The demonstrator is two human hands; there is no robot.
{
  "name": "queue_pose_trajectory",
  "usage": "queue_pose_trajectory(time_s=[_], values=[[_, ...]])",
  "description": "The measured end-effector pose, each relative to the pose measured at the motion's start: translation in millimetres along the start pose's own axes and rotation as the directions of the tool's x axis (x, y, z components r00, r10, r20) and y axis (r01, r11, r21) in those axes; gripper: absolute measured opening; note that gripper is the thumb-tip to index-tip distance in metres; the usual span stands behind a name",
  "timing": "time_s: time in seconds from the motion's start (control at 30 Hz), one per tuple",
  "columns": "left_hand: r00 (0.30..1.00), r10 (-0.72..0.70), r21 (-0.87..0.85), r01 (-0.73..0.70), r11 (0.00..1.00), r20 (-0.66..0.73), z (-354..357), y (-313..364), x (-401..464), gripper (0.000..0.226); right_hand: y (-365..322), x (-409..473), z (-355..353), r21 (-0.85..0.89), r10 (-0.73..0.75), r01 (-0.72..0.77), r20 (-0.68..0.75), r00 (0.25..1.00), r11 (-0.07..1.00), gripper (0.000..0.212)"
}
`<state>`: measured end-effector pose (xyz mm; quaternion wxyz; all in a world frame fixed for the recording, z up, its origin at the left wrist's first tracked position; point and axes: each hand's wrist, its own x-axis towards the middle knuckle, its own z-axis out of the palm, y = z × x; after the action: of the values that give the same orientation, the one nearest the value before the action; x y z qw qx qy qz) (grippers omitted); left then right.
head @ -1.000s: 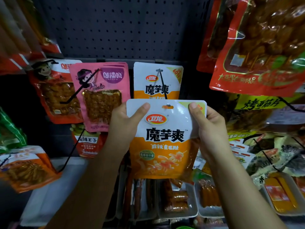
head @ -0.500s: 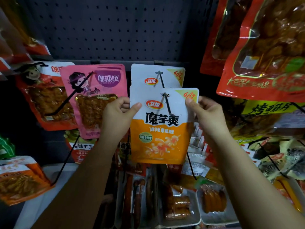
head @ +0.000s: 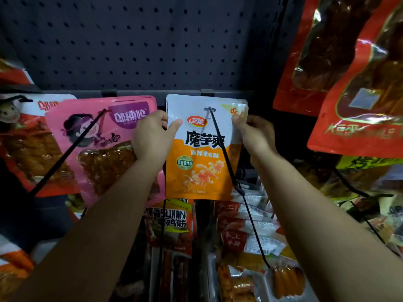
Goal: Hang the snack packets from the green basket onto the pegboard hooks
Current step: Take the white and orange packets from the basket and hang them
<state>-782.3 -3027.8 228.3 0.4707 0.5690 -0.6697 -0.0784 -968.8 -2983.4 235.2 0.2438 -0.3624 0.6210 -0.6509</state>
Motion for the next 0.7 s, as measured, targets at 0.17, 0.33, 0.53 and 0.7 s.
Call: queue_pose_trajectory(time_s=[0.17,0.33,0.53,0.7], values=[[1.0,0.02,-0.069,-0.02,0.997,0.009,3.6,-6.9,-9.8,0.025,21.2,0.7,-4.8,-0.014,-0.005,0.005,0.016,1.0,1.0,0.016],[0.997,0.071,-0.121,-0.068,0.99,0.019,5.0,-22.9,-39.6,0.022,70.9,-25.1,-19.3,-0.176,0.06,-0.037,0.123,0.991,0.984,0.022],[0.997,0.061,-0.1,-0.056,0.993,0.048,9.7,-27.5,-42.7,0.022,88.5,-33.2,-18.0,-0.186,0.093,-0.081,0.055,0.994,0.979,0.029],[1.0,-0.008,-0.177,0.011,0.984,0.015,9.1,-28.7,-70.2,0.045,93.2,-58.1,-37.3,-0.215,0.13,-0.121,0.029,0.991,0.969,0.041]])
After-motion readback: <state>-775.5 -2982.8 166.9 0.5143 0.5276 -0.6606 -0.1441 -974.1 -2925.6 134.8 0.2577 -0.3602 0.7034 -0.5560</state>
